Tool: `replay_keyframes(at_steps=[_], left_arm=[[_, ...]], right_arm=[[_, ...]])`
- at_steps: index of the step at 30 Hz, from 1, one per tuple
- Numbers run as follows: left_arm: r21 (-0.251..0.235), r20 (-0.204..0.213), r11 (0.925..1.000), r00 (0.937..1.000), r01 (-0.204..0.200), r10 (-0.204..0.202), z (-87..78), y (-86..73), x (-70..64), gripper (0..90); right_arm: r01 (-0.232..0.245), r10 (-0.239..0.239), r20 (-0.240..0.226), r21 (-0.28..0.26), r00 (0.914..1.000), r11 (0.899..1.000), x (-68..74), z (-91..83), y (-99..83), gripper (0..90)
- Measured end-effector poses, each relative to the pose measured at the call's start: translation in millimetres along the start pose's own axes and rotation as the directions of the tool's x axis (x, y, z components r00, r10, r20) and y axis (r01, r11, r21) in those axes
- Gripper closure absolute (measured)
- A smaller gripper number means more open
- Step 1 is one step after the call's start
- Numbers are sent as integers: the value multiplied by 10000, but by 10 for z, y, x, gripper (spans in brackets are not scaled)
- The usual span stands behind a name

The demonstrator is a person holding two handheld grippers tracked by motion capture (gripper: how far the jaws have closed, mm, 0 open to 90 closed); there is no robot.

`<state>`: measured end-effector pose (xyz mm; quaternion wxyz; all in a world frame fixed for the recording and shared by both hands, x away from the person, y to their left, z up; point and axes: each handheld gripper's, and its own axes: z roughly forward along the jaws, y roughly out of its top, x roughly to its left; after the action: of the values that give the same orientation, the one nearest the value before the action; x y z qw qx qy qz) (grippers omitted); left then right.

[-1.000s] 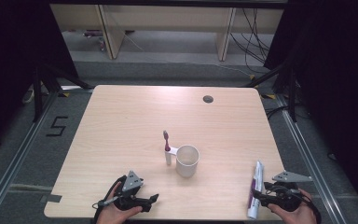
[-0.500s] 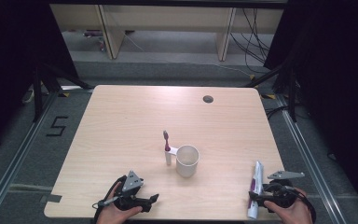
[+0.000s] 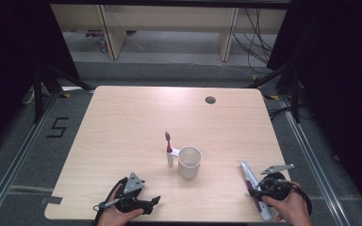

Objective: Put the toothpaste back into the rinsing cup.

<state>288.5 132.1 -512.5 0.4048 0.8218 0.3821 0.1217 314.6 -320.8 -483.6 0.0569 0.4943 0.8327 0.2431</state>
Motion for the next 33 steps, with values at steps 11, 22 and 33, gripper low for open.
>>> replay_keyframes(at_steps=[11, 22, 33], left_arm=[[-112, 45, 9999, 9999, 110, -109, 6, 0, -15, 186], [-70, 88, 10000, 10000, 45, -45, 11, -4, -17, 186], [16, 117, 10000, 9999, -10, 10, 15, -7, -14, 187]], right_arm=[[916, -895, -234, 1174, 9957, 9888, -20, 43, 203, 635], [2157, -2099, -495, 2359, 9765, 9475, 60, 85, 370, 758], [2519, -2505, -449, 3080, 9671, 9174, 115, 122, 456, 763]])
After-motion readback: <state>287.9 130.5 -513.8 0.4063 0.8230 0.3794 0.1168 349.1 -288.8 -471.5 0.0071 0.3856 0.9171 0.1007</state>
